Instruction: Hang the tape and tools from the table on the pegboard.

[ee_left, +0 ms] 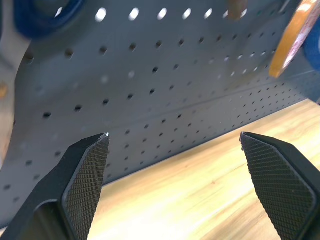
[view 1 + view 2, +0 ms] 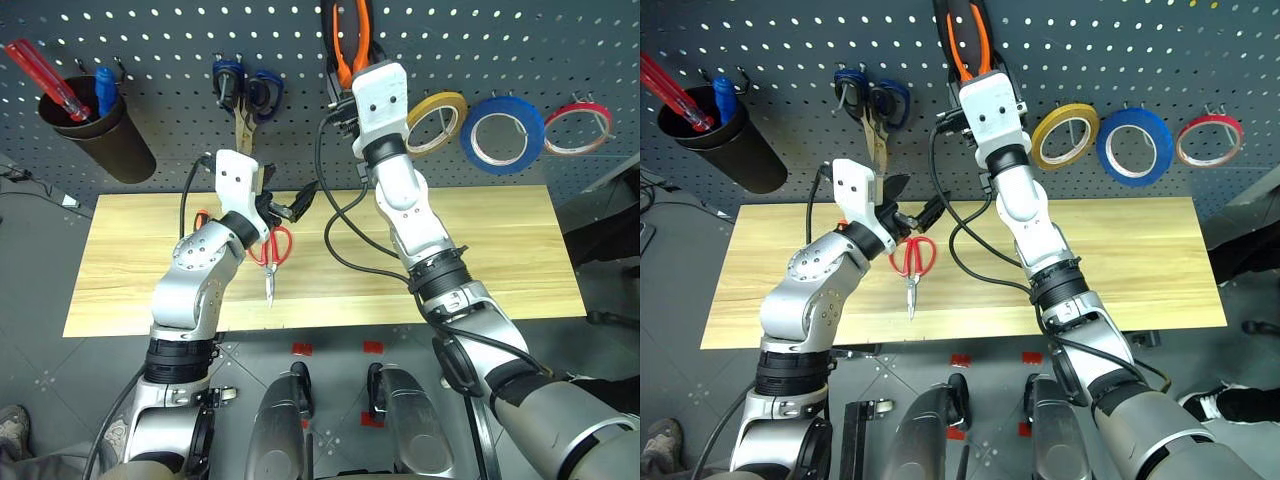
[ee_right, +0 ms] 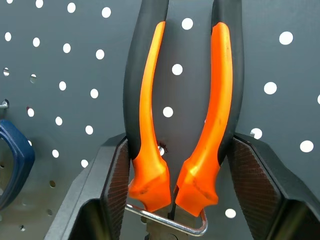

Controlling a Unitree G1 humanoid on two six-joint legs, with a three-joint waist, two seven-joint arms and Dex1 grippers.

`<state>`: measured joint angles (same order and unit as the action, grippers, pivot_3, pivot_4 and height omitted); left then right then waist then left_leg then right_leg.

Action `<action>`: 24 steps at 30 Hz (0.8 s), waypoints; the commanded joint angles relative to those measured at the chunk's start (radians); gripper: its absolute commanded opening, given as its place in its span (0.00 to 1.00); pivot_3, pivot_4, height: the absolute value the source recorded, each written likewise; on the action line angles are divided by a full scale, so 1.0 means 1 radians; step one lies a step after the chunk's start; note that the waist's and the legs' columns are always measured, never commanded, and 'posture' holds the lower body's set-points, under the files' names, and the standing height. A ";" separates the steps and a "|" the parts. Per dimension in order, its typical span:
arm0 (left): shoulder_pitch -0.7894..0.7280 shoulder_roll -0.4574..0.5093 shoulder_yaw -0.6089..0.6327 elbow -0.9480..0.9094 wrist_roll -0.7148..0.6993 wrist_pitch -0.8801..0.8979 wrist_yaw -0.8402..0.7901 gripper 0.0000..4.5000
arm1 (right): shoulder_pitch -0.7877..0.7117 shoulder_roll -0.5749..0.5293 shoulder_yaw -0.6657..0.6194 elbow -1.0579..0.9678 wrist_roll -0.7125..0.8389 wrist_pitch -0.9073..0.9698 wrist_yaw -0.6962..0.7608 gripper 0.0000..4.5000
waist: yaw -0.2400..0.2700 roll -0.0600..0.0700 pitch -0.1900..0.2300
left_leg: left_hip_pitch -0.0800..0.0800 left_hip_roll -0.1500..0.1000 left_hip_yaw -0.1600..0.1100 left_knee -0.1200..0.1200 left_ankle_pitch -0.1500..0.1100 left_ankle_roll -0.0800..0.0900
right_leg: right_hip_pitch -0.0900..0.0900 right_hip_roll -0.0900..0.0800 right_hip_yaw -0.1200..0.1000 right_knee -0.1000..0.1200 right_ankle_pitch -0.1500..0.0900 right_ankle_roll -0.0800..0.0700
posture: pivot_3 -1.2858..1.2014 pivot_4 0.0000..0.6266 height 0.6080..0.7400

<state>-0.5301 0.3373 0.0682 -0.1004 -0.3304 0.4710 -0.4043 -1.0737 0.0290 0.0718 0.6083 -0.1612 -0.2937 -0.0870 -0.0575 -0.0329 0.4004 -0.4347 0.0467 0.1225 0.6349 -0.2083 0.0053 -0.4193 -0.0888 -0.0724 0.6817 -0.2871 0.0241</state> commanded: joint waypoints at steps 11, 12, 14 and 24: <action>0.089 -0.045 -0.006 -0.073 0.007 0.144 0.091 1.00 | 0.266 -0.042 0.002 -0.516 0.136 0.465 0.199 0.99 | -0.002 -0.001 -0.001 | -0.001 0.000 0.000 -0.001 0.000 0.000 | 0.000 0.000 0.000 -0.001 0.000 0.000 | 0.45 0.60 1.00; 0.105 -0.049 -0.002 -0.095 0.009 0.176 0.113 1.00 | 0.307 -0.047 0.013 -0.586 0.159 0.522 0.231 0.99 | -0.003 -0.001 -0.001 | -0.001 0.000 0.000 -0.002 0.000 0.000 | -0.001 0.000 0.000 -0.002 0.000 0.000 | 0.45 0.60 1.00; 0.144 -0.047 -0.003 -0.152 0.017 0.257 0.154 1.00 | 0.396 -0.065 0.044 -0.742 0.226 0.636 0.311 0.99 | -0.004 -0.001 -0.001 | -0.001 0.000 0.000 -0.004 0.000 0.000 | -0.001 0.000 0.000 -0.002 0.000 0.000 | 0.45 0.60 1.00; 0.216 -0.064 0.009 -0.172 0.114 0.620 0.359 1.00 | 0.655 -0.247 0.095 -1.152 0.609 1.183 0.569 0.99 | -0.019 -0.002 -0.002 | 0.000 -0.001 -0.003 -0.002 0.000 0.000 | 0.001 0.000 -0.001 0.000 0.000 0.000 | 0.45 0.60 1.00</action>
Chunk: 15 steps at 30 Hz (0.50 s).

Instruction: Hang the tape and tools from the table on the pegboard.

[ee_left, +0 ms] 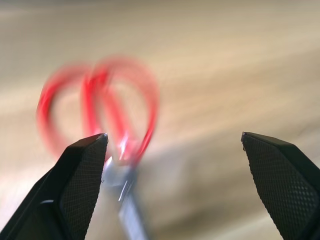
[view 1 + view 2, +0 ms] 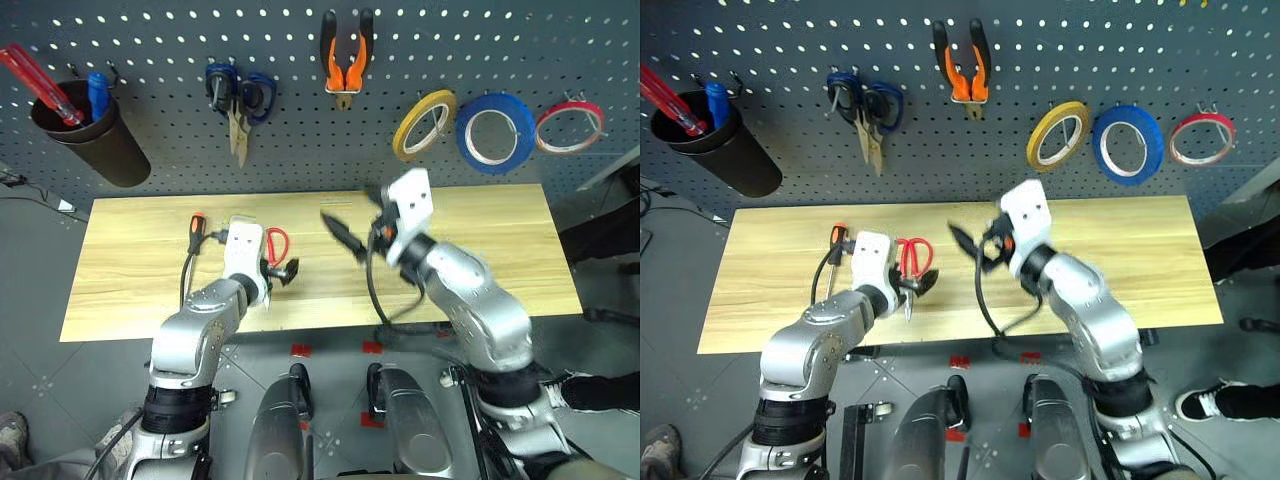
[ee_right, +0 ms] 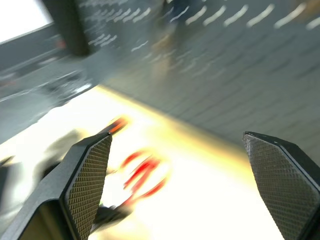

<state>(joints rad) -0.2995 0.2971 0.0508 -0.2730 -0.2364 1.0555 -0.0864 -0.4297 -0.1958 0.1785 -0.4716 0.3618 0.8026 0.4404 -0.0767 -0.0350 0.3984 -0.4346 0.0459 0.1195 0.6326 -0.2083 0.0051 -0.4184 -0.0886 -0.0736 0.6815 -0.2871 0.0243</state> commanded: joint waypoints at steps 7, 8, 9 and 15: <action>-0.047 -0.050 0.008 0.150 0.064 0.031 0.069 1.00 | 0.018 -0.092 0.013 -0.094 0.134 0.141 0.073 0.99 | -0.004 0.000 0.000 | 0.000 0.000 0.000 0.001 0.000 0.000 | 0.000 0.000 0.000 0.000 0.000 0.000 | 0.45 0.61 1.00; -0.058 -0.055 0.000 0.181 0.071 0.023 0.070 1.00 | 0.020 -0.091 0.011 -0.096 0.141 0.145 0.071 0.99 | -0.004 0.000 0.000 | 0.000 0.000 0.000 0.000 0.000 0.000 | 0.000 0.000 0.000 0.000 0.000 0.000 | 0.45 0.61 1.00; -0.066 -0.058 -0.006 0.202 0.077 0.019 0.067 1.00 | 0.020 -0.089 0.011 -0.096 0.145 0.149 0.068 0.99 | -0.004 -0.001 0.000 | 0.000 0.000 0.000 0.000 0.000 0.000 | 0.000 0.000 0.000 0.000 0.000 0.000 | 0.44 0.61 1.00; -0.090 -0.074 -0.042 0.310 0.107 0.022 0.056 1.00 | 0.024 -0.094 0.008 -0.091 0.171 0.165 0.066 0.99 | -0.004 0.000 -0.002 | 0.002 0.000 0.000 0.002 0.000 0.000 | 0.003 -0.001 -0.001 0.000 0.000 0.000 | 0.44 0.60 1.00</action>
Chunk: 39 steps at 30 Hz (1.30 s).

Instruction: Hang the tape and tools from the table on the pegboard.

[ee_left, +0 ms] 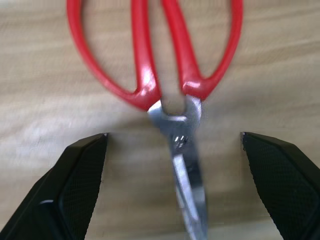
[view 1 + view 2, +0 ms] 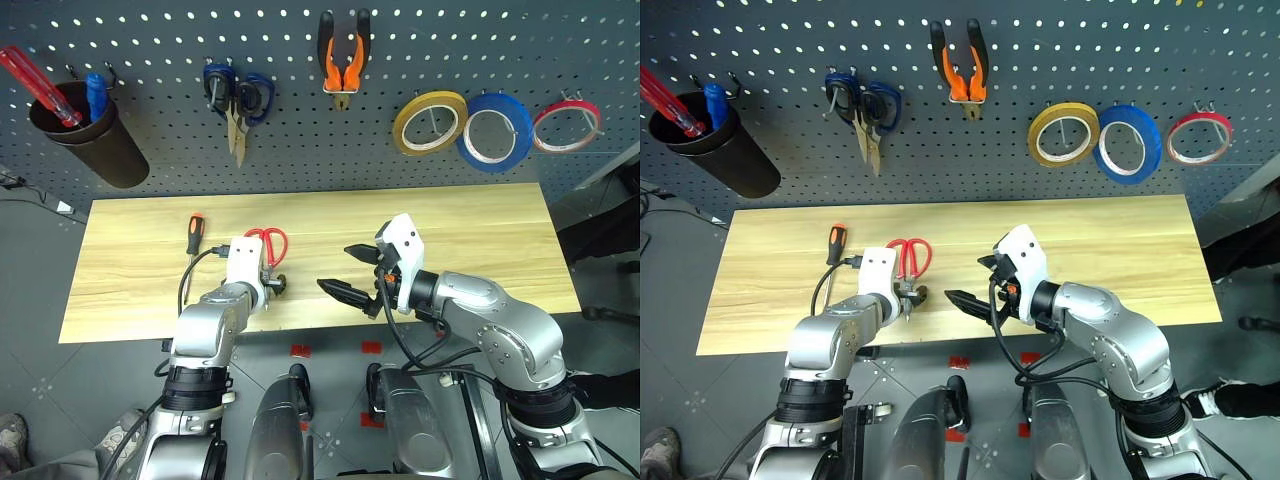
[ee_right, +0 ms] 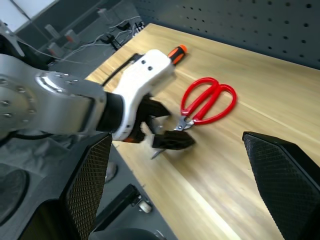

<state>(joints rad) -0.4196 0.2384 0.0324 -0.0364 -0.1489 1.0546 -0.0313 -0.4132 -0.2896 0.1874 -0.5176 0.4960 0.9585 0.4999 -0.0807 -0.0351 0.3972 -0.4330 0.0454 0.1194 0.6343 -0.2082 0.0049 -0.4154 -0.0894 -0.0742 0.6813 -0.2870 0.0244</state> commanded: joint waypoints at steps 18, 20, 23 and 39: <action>0.059 -0.022 0.012 0.096 0.020 0.091 -0.034 0.12 | 0.003 -0.011 -0.069 -0.040 0.147 0.099 -0.017 1.00 | -0.002 0.001 -0.024 | 0.003 0.000 -0.002 0.001 0.000 0.000 | 0.005 0.000 -0.001 0.000 0.000 0.000 | 0.43 0.58 1.00; 0.062 -0.019 0.010 0.095 0.021 0.086 -0.041 0.07 | 0.007 -0.011 -0.069 -0.045 0.149 0.100 -0.024 1.00 | -0.002 0.001 -0.025 | 0.003 0.000 -0.002 0.001 0.000 0.000 | 0.005 0.000 -0.001 0.000 0.000 0.000 | 0.43 0.58 1.00; 0.072 -0.009 0.004 0.079 0.021 0.062 -0.056 0.07 | 0.015 -0.017 -0.068 -0.054 0.148 0.097 -0.034 1.00 | -0.002 0.001 -0.025 | 0.003 0.000 -0.003 0.001 0.000 0.000 | 0.005 0.000 -0.001 0.000 0.000 0.000 | 0.43 0.58 1.00; 0.365 0.223 -0.088 -0.407 0.249 -0.673 -0.098 0.07 | 0.018 -0.200 0.072 -0.228 -0.147 -0.364 0.053 1.00 | -0.008 -0.001 -0.024 | -0.002 0.000 0.000 -0.004 0.000 -0.001 | -0.003 0.000 0.001 -0.003 0.000 0.000 | 0.42 0.59 1.00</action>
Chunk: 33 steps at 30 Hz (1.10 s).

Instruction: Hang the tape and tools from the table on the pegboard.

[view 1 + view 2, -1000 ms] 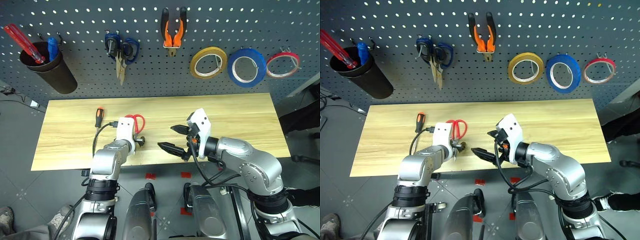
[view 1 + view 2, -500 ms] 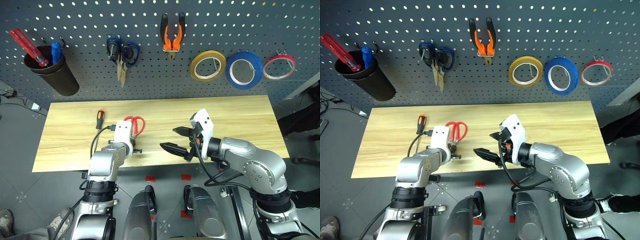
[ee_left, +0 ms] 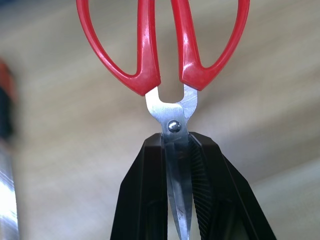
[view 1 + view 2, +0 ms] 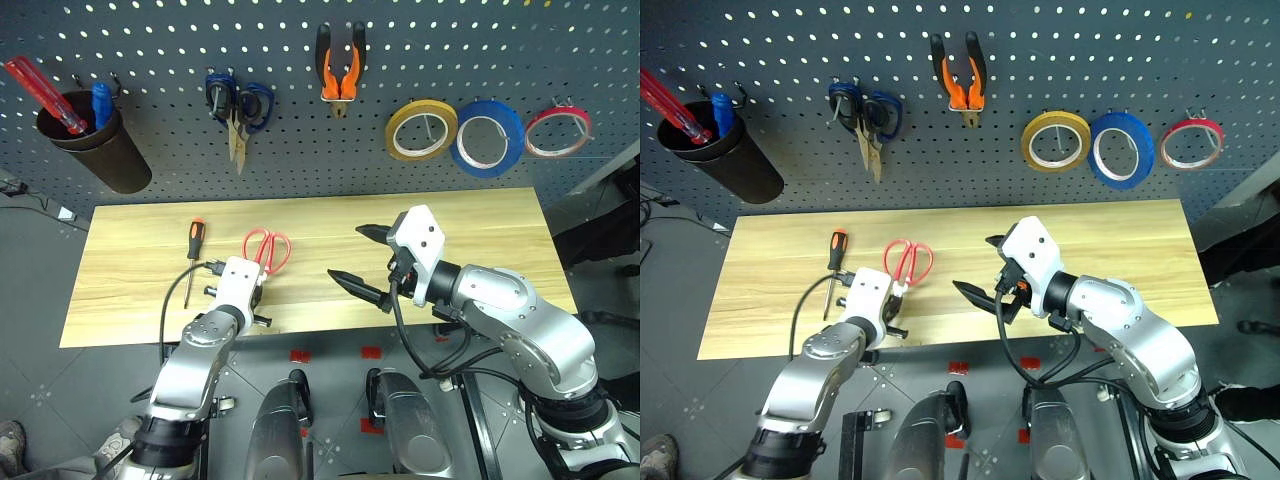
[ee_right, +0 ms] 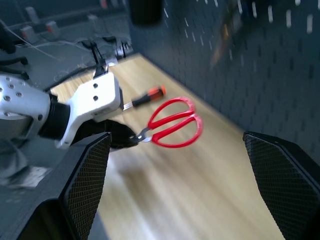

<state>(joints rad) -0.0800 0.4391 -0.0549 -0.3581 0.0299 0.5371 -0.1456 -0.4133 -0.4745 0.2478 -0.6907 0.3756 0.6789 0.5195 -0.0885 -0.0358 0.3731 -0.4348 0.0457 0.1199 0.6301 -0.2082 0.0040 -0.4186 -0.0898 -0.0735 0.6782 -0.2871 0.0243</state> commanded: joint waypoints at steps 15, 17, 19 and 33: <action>0.013 0.033 0.193 -0.289 0.141 -0.276 0.017 0.07 | -0.015 0.018 -0.054 0.013 0.025 -0.175 0.095 1.00 | -0.001 0.000 0.000 | 0.000 0.000 0.000 0.000 0.000 0.001 | 0.000 0.000 -0.001 0.001 0.000 0.000 | 0.44 0.56 1.00; -0.030 0.028 0.188 -0.250 0.147 -0.275 0.013 0.07 | -0.042 0.039 -0.064 0.034 0.031 -0.165 0.089 1.00 | 0.000 0.000 0.000 | 0.000 0.000 -0.001 0.001 0.000 0.001 | 0.000 0.000 -0.001 0.002 0.000 0.000 | 0.44 0.56 1.00; -0.051 0.022 0.179 -0.216 0.148 -0.285 0.005 0.07 | -0.069 0.055 -0.066 0.060 0.019 -0.164 0.081 1.00 | -0.001 0.000 0.000 | 0.000 0.000 -0.001 0.001 0.000 0.001 | 0.001 0.001 -0.001 0.002 0.000 0.000 | 0.44 0.56 1.00; -0.171 0.014 0.102 -0.003 0.167 -0.385 -0.025 0.07 | -0.159 0.127 -0.068 0.103 0.012 -0.150 0.030 1.00 | -0.003 0.000 0.000 | 0.000 0.001 0.000 0.002 0.000 0.001 | 0.000 0.000 -0.001 0.002 0.000 0.000 | 0.42 0.57 1.00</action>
<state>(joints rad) -0.2375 0.4559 0.0625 -0.3576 0.1814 0.1767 -0.1657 -0.5525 -0.3621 0.1885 -0.5615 0.3763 0.5360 0.5588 -0.0911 -0.0362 0.3731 -0.4350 0.0462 0.1200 0.6317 -0.2081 0.0050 -0.4187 -0.0895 -0.0746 0.6802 -0.2870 0.0242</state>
